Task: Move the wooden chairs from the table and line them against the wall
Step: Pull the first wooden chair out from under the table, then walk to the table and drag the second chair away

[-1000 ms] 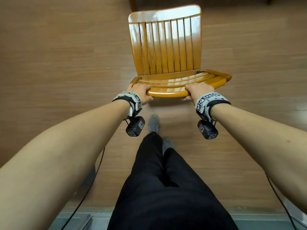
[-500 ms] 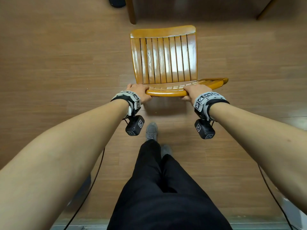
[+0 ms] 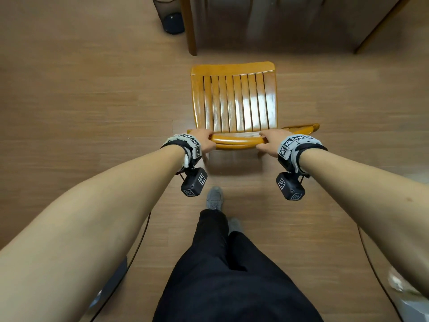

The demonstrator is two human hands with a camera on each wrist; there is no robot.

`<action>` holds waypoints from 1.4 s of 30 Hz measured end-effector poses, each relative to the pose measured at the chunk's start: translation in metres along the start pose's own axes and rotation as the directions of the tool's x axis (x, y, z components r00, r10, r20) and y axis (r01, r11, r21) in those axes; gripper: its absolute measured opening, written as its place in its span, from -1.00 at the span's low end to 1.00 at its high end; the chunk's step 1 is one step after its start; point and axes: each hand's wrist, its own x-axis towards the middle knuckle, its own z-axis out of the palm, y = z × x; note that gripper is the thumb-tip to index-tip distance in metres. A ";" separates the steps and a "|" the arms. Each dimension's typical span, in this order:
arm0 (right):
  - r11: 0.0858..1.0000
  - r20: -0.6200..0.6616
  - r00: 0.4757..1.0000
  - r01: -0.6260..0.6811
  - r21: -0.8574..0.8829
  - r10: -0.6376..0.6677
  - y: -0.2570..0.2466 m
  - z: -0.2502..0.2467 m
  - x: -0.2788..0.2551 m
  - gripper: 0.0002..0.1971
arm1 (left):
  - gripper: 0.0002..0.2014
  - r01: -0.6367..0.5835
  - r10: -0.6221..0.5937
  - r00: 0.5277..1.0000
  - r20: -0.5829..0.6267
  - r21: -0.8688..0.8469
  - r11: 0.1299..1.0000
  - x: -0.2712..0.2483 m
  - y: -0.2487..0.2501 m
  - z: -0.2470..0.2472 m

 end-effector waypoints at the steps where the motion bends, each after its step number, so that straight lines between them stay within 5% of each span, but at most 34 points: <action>1: 0.999 0.025 1.000 0.000 0.047 -0.001 -0.004 -0.011 -0.002 -0.44 | -0.79 0.023 -0.022 1.000 0.012 -0.056 0.998 -0.005 0.001 -0.007; 6: 0.988 -0.067 0.997 0.039 0.150 -0.029 -0.037 -0.080 -0.006 -0.41 | -0.41 0.121 -0.132 0.990 -0.058 -0.154 0.981 -0.038 -0.002 -0.058; 18: 0.977 -0.262 0.954 0.180 0.114 -0.145 -0.153 -0.249 0.037 -0.58 | -0.41 0.182 -0.202 0.930 -0.306 -0.093 0.979 -0.070 -0.084 -0.256; 33: 0.991 -0.306 0.947 0.122 0.051 -0.100 -0.335 -0.472 0.248 -0.60 | -0.38 0.221 -0.215 0.913 -0.346 -0.021 0.975 0.033 -0.291 -0.536; 42: 0.994 -0.311 0.947 0.101 0.040 -0.084 -0.397 -0.569 0.415 -0.50 | -0.38 0.243 -0.233 0.903 -0.360 -0.018 0.970 0.150 -0.382 -0.672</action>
